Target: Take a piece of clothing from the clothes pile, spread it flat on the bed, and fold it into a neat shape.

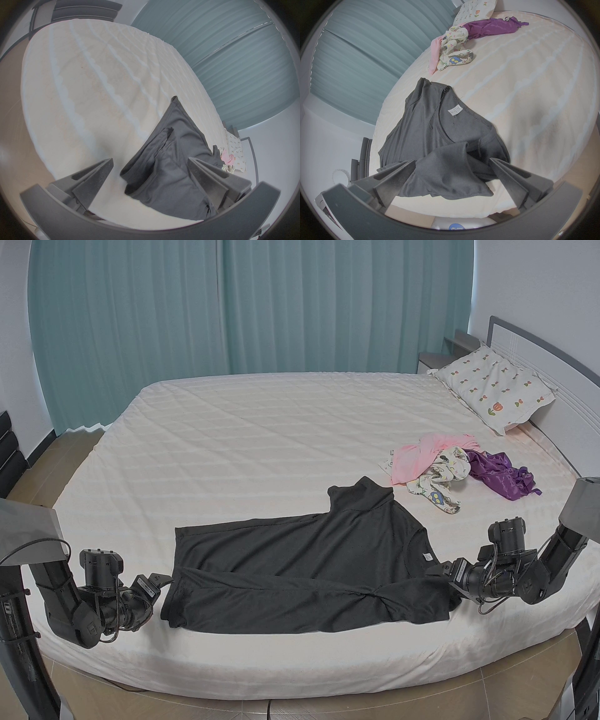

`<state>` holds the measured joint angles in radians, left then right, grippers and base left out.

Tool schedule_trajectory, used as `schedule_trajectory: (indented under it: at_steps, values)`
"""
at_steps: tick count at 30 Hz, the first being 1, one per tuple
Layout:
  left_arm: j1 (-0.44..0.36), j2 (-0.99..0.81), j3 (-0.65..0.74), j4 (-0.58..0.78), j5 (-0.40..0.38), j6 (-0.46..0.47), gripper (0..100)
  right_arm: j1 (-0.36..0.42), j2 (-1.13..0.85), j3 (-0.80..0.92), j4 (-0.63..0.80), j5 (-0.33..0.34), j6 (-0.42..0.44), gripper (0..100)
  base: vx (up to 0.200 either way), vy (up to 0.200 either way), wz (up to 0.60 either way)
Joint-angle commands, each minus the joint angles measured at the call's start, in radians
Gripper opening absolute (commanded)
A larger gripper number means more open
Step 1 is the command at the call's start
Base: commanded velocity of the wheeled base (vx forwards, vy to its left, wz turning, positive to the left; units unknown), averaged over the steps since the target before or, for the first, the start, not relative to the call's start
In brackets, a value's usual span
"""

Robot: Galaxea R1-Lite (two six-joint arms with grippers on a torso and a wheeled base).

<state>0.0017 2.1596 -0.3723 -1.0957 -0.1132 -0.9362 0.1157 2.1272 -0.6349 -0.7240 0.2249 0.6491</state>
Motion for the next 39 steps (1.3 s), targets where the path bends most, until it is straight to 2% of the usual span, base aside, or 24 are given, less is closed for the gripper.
schedule_trajectory:
  at_steps: [1,5,13,14,16,17,20,22,34,38,39]
  values:
    - [0.0,-0.026,0.003,0.0,0.001,-0.007,100,0.001,-0.007,0.02,0.0,-0.002,-0.003,100,0.2,0.0,0.0]
    - [-0.002,-0.061,-0.003,0.0,0.003,-0.013,100,0.001,-0.015,0.041,-0.031,-0.002,-0.006,100,0.2,0.0,0.0]
    - [-0.034,-0.069,-0.066,0.005,0.012,-0.001,100,0.004,-0.01,0.089,-0.129,-0.002,-0.009,100,0.0,0.0,0.0]
    - [-0.035,-0.038,-0.12,0.019,0.01,0.025,100,0.009,-0.007,0.096,-0.152,-0.002,-0.009,100,0.0,0.0,0.0]
    - [-0.043,-0.014,-0.142,0.022,0.012,0.056,100,0.01,-0.006,0.096,-0.153,-0.002,-0.009,100,0.0,0.0,0.0]
    - [-0.055,0.022,-0.166,0.031,0.013,0.117,100,0.013,-0.004,0.1,-0.155,-0.002,-0.009,100,0.0,0.0,0.0]
    - [-0.063,0.059,-0.174,0.04,0.018,0.237,100,0.013,-0.006,0.107,-0.155,-0.002,-0.009,100,0.0,0.0,0.0]
    - [-0.065,0.062,-0.174,0.045,0.02,0.272,100,0.013,-0.004,0.109,-0.155,-0.004,-0.011,100,0.0,0.0,0.0]
    - [-0.114,0.086,-0.157,0.042,0.024,0.341,100,0.013,-0.007,0.116,-0.156,-0.004,-0.009,100,0.0,0.0,0.0]
    - [-0.117,0.12,-0.166,0.042,0.078,0.372,100,0.013,-0.004,0.116,-0.156,-0.004,-0.009,100,0.0,0.0,0.0]
    - [-0.117,0.126,-0.168,0.04,0.092,0.376,0,0.013,-0.004,0.116,-0.156,-0.002,-0.009,100,0.0,0.0,0.0]
